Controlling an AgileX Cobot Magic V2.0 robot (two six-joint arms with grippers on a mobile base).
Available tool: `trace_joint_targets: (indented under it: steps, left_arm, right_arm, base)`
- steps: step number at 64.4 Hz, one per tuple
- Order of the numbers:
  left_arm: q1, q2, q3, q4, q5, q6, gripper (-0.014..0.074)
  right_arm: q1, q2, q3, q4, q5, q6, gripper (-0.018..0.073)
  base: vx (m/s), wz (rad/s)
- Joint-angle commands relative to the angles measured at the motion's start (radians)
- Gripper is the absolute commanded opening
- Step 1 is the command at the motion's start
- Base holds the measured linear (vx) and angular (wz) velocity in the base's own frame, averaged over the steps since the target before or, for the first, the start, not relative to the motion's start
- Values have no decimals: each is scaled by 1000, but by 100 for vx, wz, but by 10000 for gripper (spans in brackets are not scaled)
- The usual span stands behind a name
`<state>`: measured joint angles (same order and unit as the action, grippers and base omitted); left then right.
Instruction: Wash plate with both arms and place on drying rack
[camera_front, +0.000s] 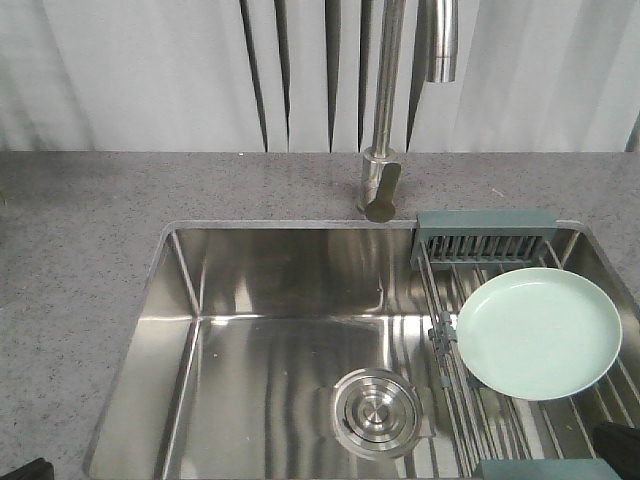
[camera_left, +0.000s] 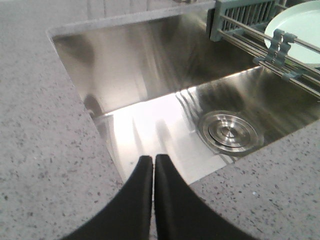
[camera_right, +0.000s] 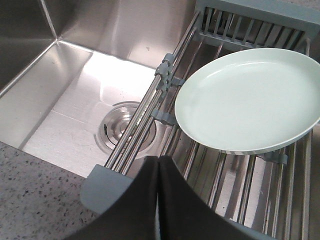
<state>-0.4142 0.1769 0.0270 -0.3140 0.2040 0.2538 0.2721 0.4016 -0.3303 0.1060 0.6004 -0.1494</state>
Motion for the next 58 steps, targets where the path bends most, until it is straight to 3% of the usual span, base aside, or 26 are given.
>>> trace_joint_targets:
  steps: [1,11,24,39,50,58]
  left_arm:
    - [-4,-36,23,87,-107,-47,-5]
    - [38,-87,23,164,-118,-52,-5]
    - [203,-148,23,186,-135,-59,-5]
    - [355,-206,23,222,-141,-176,-5]
    - [407,-206,23,331,-141,-331,-5]
    - [407,-206,22,354,-141,-340,-5]
  right_arm:
    - [0,5,-28,1,-62,-4,-10]
    - [0,5,-28,1,-62,-4,-10]
    - [0,5,-28,1,-62,-4,-10]
    - [0,5,-28,1,-62,-4,-10]
    - [0,5,-28,1,-62,-4,-10]
    - [0,4,-28,1,-62,-3,-10]
  base:
    - [0,0]
    - [0,0]
    - [0,0]
    - [0,0]
    - [0,0]
    - [0,0]
